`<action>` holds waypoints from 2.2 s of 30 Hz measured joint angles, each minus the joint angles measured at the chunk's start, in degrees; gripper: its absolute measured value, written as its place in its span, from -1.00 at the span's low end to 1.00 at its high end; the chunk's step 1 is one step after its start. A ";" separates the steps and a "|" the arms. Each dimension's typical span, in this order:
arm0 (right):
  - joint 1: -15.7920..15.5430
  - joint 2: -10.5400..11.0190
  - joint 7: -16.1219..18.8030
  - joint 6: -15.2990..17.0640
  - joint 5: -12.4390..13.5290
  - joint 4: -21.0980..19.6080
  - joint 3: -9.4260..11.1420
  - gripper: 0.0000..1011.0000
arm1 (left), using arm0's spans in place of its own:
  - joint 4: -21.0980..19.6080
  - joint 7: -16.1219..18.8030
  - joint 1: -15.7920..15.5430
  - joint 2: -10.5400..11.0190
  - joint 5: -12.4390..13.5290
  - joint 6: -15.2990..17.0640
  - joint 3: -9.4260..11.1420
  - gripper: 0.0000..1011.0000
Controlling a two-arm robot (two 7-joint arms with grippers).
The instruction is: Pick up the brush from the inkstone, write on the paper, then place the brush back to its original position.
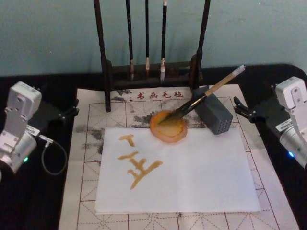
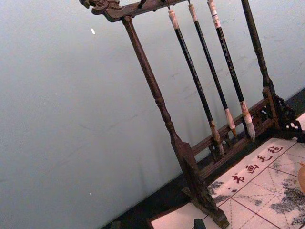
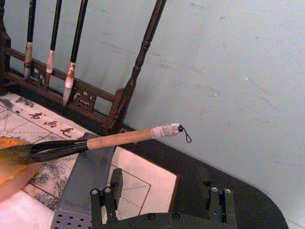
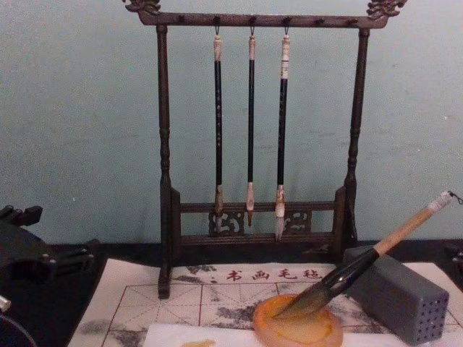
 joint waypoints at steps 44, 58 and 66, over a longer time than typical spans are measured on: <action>0.00 0.00 0.00 -0.01 0.00 0.00 0.00 0.98 | 0.00 0.00 0.00 0.00 0.00 0.00 0.00 0.98; 0.00 0.00 0.00 -0.01 0.00 0.00 0.00 0.98 | 0.00 0.00 0.00 0.00 0.00 0.00 0.00 0.98; 0.00 0.00 0.00 -0.01 0.00 0.00 0.00 0.98 | 0.00 0.00 0.00 0.00 0.00 0.00 0.00 0.98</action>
